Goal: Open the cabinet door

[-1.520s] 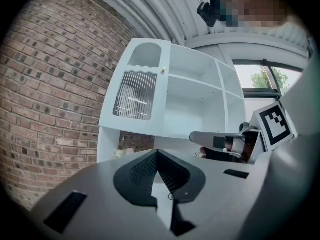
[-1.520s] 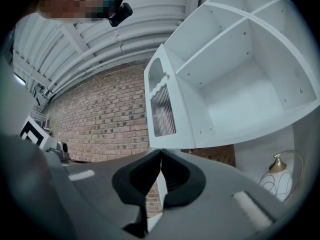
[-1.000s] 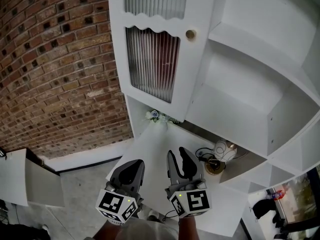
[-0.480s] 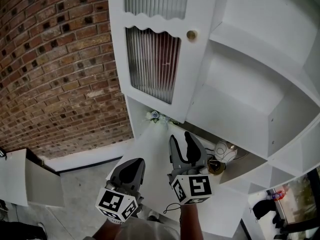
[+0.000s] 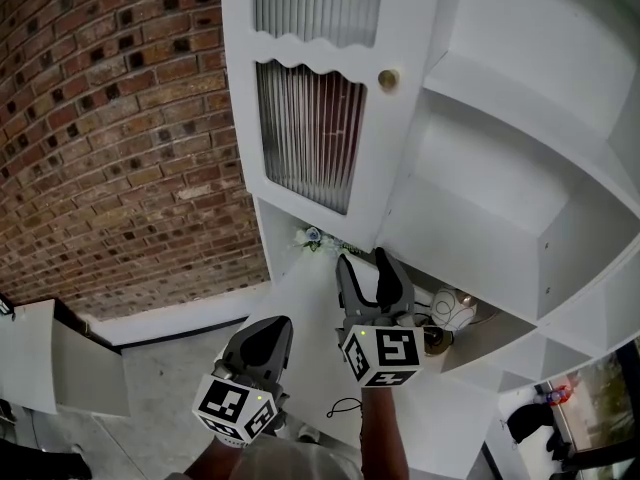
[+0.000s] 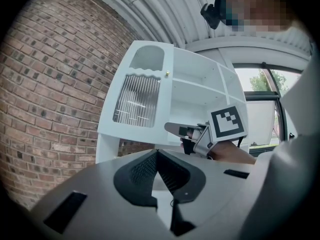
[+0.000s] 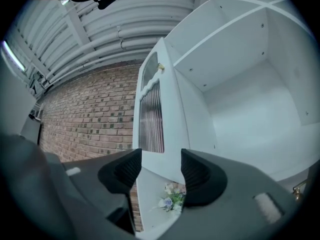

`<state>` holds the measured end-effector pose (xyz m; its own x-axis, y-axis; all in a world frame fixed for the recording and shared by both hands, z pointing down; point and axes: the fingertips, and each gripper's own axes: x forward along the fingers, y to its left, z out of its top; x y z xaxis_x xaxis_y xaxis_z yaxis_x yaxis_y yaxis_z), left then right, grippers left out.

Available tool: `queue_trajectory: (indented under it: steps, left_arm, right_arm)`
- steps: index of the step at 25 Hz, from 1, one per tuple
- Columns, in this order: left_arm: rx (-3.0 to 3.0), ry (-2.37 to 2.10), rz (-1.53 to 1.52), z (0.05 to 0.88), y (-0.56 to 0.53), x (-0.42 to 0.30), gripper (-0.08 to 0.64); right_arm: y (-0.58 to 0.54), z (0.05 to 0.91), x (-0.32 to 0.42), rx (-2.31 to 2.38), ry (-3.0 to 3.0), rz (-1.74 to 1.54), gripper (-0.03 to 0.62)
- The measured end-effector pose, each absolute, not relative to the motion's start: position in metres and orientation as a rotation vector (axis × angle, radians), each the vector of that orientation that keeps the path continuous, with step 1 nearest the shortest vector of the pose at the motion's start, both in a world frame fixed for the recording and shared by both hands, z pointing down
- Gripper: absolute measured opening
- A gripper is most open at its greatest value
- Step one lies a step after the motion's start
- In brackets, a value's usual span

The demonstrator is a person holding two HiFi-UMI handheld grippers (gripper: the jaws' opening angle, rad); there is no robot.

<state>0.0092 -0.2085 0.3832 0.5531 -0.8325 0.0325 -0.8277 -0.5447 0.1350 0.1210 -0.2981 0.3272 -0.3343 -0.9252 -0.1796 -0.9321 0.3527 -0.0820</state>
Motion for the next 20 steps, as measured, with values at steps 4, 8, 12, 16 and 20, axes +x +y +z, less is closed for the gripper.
queue_trajectory:
  steps: [4,8,12,16,20]
  left_arm:
    - [2.646,-1.414,-0.043,0.384,-0.213,0.011,0.009]
    - [2.644,-1.404,-0.026,0.387,-0.215,0.011,0.009]
    - [2.638,-1.413,-0.025,0.389,-0.220,0.008,0.009]
    - [2.637,-1.406,-0.025,0.389,-0.225,0.008,0.009]
    - [2.639,-1.405,-0.027,0.390,-0.230,0.008,0.009]
  right_arm:
    - [-0.313,0.327,0.124,-1.693,2.409,0.043,0.247]
    - [-0.325,0.327,0.128,-1.711,2.401,0.047,0.256]
    - [-0.333,0.329,0.129,-1.724,2.389,0.041,0.258]
    - [-0.340,0.330,0.131,-1.735,2.371,0.034,0.258]
    - [-0.346,0.331,0.132,-1.756,2.360,0.038,0.258]
